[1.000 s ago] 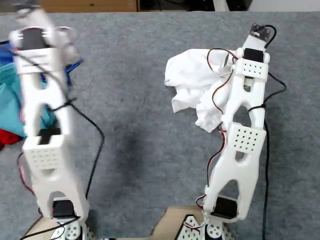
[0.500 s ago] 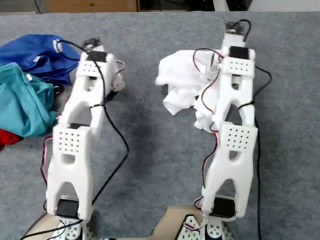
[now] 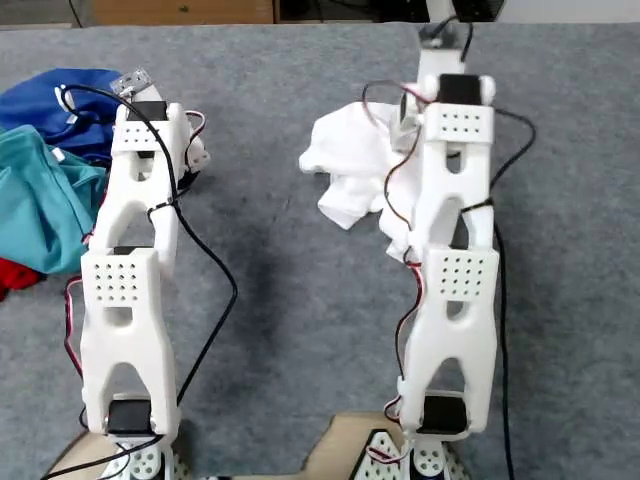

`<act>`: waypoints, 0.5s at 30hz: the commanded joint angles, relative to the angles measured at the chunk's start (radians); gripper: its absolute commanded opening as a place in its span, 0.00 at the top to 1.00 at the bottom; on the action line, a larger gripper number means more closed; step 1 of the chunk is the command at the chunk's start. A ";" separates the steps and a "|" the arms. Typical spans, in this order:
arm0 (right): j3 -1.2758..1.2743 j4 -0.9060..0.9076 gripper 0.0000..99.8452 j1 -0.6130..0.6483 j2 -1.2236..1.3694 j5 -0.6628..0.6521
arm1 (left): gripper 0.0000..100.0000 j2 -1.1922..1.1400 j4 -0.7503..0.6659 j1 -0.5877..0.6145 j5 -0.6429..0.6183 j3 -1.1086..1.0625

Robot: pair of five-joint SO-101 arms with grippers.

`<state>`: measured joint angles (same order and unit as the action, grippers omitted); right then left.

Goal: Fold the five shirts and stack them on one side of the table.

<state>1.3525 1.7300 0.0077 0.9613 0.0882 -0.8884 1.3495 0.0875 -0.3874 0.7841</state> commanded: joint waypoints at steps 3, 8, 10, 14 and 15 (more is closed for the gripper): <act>0.298 0.049 0.85 0.008 -0.113 -0.106 | 0.98 0.015 -0.011 0.008 -0.003 0.032; 0.292 0.038 0.85 0.081 -0.165 -0.126 | 0.98 0.015 -0.011 0.009 -0.003 0.032; 0.263 0.003 0.85 0.122 -0.145 -0.126 | 0.98 0.015 -0.011 0.009 -0.003 0.032; 0.151 -0.127 0.83 0.186 -0.033 -0.127 | 0.98 0.015 -0.011 0.009 -0.003 0.032; 0.119 -0.157 0.80 0.197 0.004 -0.127 | 0.98 0.015 -0.011 0.009 -0.003 0.032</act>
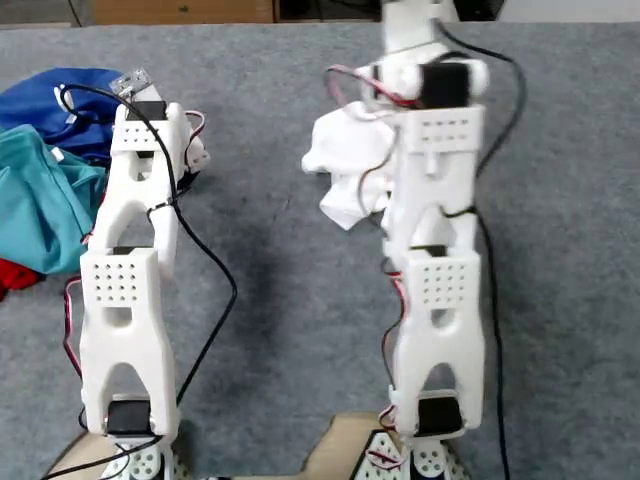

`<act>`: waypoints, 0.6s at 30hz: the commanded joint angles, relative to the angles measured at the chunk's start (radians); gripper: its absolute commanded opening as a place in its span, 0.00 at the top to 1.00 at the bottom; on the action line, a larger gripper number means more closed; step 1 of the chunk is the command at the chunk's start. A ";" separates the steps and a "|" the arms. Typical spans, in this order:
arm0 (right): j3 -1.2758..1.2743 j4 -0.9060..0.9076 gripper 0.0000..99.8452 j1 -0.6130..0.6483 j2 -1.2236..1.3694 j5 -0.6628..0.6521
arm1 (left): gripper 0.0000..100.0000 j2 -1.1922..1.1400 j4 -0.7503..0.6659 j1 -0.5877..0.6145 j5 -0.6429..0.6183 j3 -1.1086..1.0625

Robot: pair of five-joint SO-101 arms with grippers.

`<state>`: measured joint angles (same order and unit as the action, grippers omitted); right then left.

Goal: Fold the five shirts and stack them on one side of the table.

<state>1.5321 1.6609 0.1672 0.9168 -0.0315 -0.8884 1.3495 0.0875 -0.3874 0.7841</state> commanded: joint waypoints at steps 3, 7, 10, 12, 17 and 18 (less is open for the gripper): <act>-0.128 -0.158 0.72 0.053 0.160 -0.002 | 0.98 0.015 -0.011 0.009 -0.003 0.032; -0.122 -0.192 0.68 0.048 0.278 -0.006 | 0.98 0.015 -0.011 0.009 -0.003 0.032; -0.056 -0.190 0.74 0.035 0.320 0.000 | 0.98 0.015 -0.011 0.009 -0.003 0.032; -0.021 -0.190 0.82 0.025 0.340 0.000 | 0.98 0.015 -0.011 0.009 -0.003 0.032; 0.082 -0.190 0.97 -0.008 0.369 0.000 | 0.98 0.015 -0.011 0.009 -0.003 0.032; 0.104 -0.190 0.96 -0.018 0.372 0.002 | 0.98 0.015 -0.011 0.009 -0.003 0.032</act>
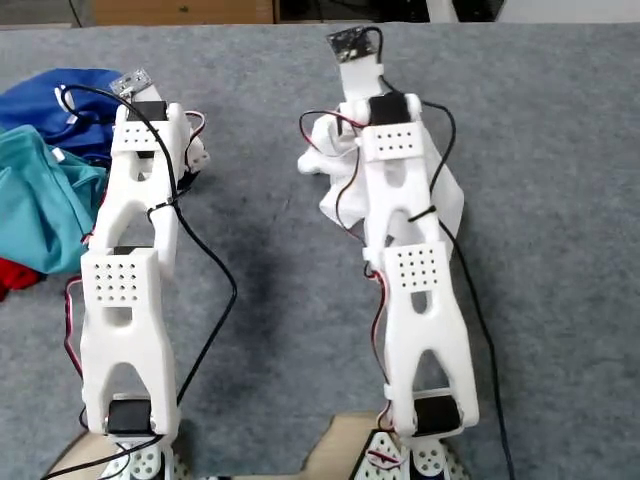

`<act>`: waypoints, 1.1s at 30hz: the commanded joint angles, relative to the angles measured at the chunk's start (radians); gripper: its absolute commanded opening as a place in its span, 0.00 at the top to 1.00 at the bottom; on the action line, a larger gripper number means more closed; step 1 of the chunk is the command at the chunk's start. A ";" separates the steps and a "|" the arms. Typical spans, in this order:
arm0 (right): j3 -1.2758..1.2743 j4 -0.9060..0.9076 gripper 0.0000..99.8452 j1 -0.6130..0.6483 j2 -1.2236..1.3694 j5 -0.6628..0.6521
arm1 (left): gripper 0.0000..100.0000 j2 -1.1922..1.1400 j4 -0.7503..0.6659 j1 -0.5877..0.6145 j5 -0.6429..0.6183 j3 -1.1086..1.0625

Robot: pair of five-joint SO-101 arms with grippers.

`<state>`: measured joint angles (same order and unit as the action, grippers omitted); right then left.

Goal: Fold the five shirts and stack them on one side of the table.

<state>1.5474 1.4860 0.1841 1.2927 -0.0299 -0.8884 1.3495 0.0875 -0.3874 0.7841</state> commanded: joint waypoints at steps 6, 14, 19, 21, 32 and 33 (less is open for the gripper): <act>0.120 -0.014 0.97 -0.111 -0.041 0.086 | 0.98 0.015 -0.012 0.009 -0.003 0.032; 0.120 0.044 0.96 -0.216 -0.214 0.107 | 0.98 0.015 -0.023 0.008 -0.003 0.031; 0.120 0.124 0.96 -0.249 -0.367 0.107 | 0.98 0.013 -0.021 0.008 -0.003 0.031; 0.120 0.169 0.96 -0.249 -0.435 0.106 | 0.98 0.013 -0.021 0.008 -0.003 0.031; 0.117 0.301 0.96 -0.249 -0.725 0.097 | 0.98 0.013 -0.018 0.008 -0.003 0.029; 0.117 0.301 0.97 -0.251 -0.740 0.097 | 0.98 0.013 -0.017 0.008 -0.003 0.029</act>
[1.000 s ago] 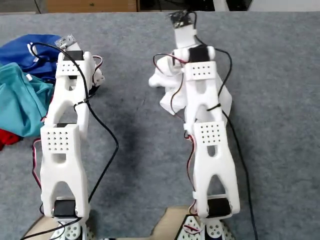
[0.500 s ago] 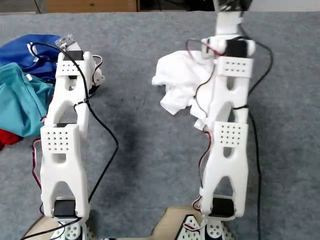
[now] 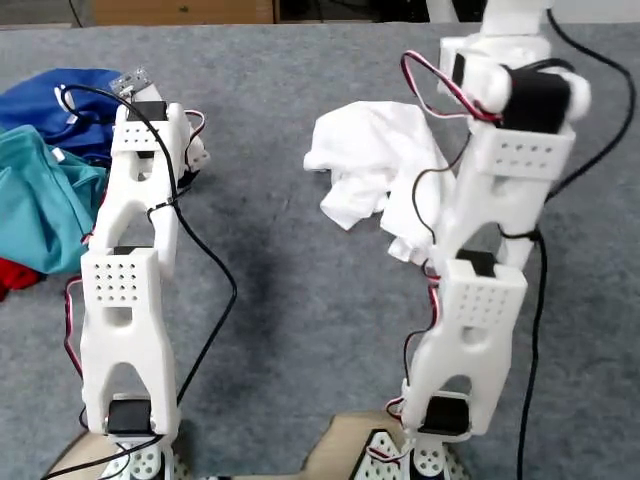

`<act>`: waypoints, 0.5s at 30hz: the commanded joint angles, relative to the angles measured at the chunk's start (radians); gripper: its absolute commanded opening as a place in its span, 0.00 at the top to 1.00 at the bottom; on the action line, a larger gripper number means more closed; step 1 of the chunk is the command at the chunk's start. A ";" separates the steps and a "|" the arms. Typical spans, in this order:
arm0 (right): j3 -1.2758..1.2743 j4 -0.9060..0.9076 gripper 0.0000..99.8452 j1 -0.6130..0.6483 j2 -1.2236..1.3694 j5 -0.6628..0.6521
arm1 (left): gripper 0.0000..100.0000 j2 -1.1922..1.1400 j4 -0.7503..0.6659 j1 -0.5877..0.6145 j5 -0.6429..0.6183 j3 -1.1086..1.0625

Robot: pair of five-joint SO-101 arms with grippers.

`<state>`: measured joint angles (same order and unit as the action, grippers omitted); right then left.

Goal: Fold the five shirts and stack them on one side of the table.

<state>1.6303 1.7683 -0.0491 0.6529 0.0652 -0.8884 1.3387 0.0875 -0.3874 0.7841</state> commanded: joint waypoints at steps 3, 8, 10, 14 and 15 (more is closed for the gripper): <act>0.035 0.020 0.97 -0.050 -0.131 0.003 | 0.98 0.015 -0.009 0.002 -0.003 0.008; 0.035 0.020 0.97 -0.074 -0.147 0.003 | 0.98 0.015 -0.009 0.000 -0.003 0.005; 0.035 0.020 0.96 -0.074 -0.130 0.003 | 0.98 0.015 -0.009 -0.002 -0.003 0.005; 0.035 0.011 0.96 -0.039 -0.042 0.000 | 0.98 0.015 -0.009 -0.002 -0.003 0.006; 0.035 0.000 0.96 -0.024 -0.010 0.002 | 0.98 0.015 -0.009 -0.002 -0.003 0.006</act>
<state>1.6318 1.7714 -0.1059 0.5992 0.0652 -0.8884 1.3387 0.0875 -0.3874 0.7841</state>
